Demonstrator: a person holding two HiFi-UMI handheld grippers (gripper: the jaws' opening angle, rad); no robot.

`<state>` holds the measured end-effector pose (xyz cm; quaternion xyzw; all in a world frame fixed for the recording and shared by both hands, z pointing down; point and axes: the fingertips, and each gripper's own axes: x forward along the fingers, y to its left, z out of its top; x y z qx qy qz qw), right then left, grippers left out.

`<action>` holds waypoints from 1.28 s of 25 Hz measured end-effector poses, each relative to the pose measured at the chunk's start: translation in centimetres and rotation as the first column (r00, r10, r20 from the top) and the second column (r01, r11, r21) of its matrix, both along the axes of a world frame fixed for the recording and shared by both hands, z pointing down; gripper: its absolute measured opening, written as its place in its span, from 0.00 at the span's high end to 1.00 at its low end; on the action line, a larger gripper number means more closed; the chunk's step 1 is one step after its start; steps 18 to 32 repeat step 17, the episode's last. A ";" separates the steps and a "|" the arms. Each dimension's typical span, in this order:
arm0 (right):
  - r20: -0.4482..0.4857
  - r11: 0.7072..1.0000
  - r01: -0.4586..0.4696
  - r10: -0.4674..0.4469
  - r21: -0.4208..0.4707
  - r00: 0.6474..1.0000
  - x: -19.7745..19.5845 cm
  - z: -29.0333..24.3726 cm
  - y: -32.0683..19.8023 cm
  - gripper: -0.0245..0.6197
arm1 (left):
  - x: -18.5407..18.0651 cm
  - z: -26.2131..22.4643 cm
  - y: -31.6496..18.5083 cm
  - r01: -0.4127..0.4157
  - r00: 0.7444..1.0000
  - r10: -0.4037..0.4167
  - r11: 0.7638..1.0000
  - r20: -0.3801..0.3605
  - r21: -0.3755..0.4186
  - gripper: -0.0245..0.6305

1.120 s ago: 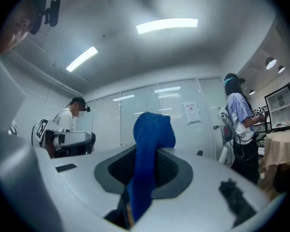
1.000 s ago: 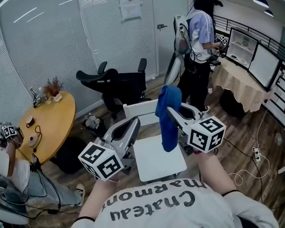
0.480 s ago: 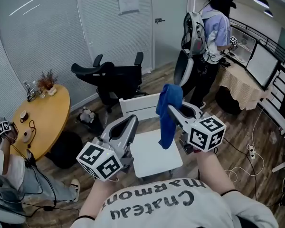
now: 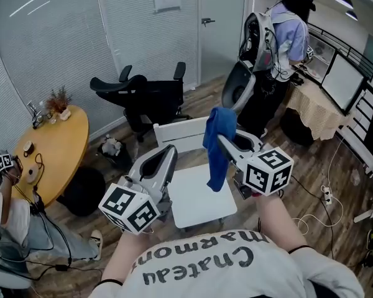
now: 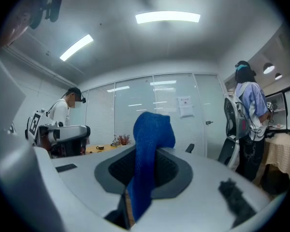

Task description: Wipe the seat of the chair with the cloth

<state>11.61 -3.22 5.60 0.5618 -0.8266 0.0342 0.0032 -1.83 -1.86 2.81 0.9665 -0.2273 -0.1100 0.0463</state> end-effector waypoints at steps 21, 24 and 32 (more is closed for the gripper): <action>-0.005 1.000 -0.006 0.006 0.000 1.000 -0.1 -0.9 -1.7 0.83 | 0.2 -0.4 -1.8 -0.006 1.000 0.006 1.000 0.015 0.005 0.95; -0.005 1.000 -0.006 0.006 0.000 1.000 -0.1 -0.9 -1.7 0.83 | 0.2 -0.4 -1.8 -0.006 1.000 0.006 1.000 0.015 0.005 0.95; -0.005 1.000 -0.006 0.006 0.000 1.000 -0.1 -0.9 -1.7 0.83 | 0.2 -0.4 -1.8 -0.006 1.000 0.006 1.000 0.015 0.005 0.95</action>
